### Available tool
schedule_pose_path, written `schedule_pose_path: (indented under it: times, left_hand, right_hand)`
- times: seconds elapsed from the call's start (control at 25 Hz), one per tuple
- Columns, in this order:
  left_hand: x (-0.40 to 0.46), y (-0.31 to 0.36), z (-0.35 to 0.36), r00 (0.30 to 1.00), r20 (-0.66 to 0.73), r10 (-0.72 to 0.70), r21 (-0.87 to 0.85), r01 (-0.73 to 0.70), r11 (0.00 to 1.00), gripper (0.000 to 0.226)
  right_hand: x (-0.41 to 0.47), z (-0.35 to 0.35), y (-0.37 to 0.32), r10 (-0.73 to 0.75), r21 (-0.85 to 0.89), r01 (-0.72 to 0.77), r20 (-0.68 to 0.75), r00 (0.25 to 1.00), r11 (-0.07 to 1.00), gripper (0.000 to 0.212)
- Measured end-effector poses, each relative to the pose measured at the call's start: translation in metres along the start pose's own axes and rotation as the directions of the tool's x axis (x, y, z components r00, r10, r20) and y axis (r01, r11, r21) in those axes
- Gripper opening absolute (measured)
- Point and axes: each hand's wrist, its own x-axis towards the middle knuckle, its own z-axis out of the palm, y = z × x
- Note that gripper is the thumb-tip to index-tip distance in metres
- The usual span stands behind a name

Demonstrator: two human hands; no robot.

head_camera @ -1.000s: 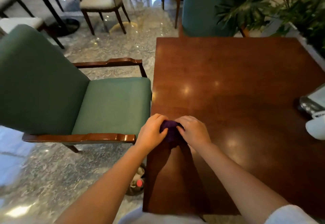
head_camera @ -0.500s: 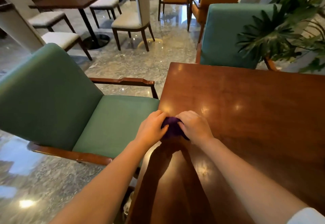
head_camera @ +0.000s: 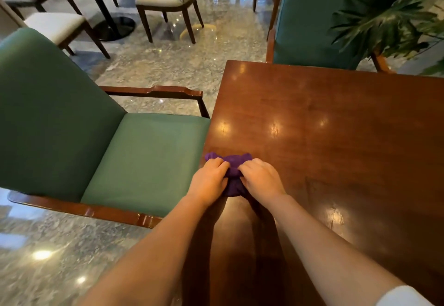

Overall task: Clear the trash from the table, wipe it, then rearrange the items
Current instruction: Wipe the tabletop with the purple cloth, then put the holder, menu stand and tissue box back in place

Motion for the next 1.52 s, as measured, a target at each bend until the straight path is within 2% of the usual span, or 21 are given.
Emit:
schedule_pose_path:
  times: [0.24, 0.32, 0.44, 0.6, 0.8, 1.04, 1.28, 1.52]
  left_hand:
    - [-0.01, 0.0, -0.006, 0.976, 0.217, 0.015, 0.129, -0.044, 0.991, 0.058]
    - [-0.016, 0.009, -0.019, 0.972, 0.236, -0.005, 0.148, -0.031, 0.989, 0.061]
    - [-0.032, 0.031, -0.045, 0.983, 0.183, 0.028, 0.154, -0.056, 0.986, 0.051]
    - [-0.052, 0.076, -0.073, 0.986, 0.107, 0.124, 0.202, -0.144, 0.969, 0.029]
    - [-0.061, 0.156, -0.082, 0.958, 0.021, 0.288, 0.303, -0.28, 0.911, 0.034]
    - [-0.062, 0.26, -0.054, 0.895, -0.073, 0.44, 0.305, -0.4, 0.864, 0.031]
    - [-0.068, 0.371, 0.008, 0.895, -0.213, 0.392, 0.216, -0.348, 0.912, 0.032]
    - [-0.088, 0.424, 0.082, 0.94, -0.219, 0.261, 0.112, -0.241, 0.964, 0.038]
  right_hand:
    - [-0.016, -0.009, -0.007, 0.059, -0.119, -0.046, 0.109, 0.992, 0.992, 0.03]
    - [-0.024, -0.025, -0.014, 0.099, -0.12, -0.083, 0.133, 0.986, 0.989, 0.033]
    - [-0.045, -0.059, -0.025, 0.176, -0.149, -0.155, 0.145, 0.974, 0.977, 0.032]
    - [-0.093, -0.106, -0.031, 0.3, -0.171, -0.283, 0.083, 0.95, 0.944, 0.027]
    - [-0.162, -0.156, -0.013, 0.446, -0.185, -0.436, 0.018, 0.895, 0.881, 0.029]
    - [-0.24, -0.189, 0.049, 0.51, -0.186, -0.513, -0.068, 0.857, 0.838, 0.031]
    - [-0.33, -0.206, 0.144, 0.517, -0.182, -0.532, -0.126, 0.847, 0.827, 0.026]
    - [-0.402, -0.2, 0.216, 0.531, -0.174, -0.575, -0.245, 0.811, 0.799, 0.027]
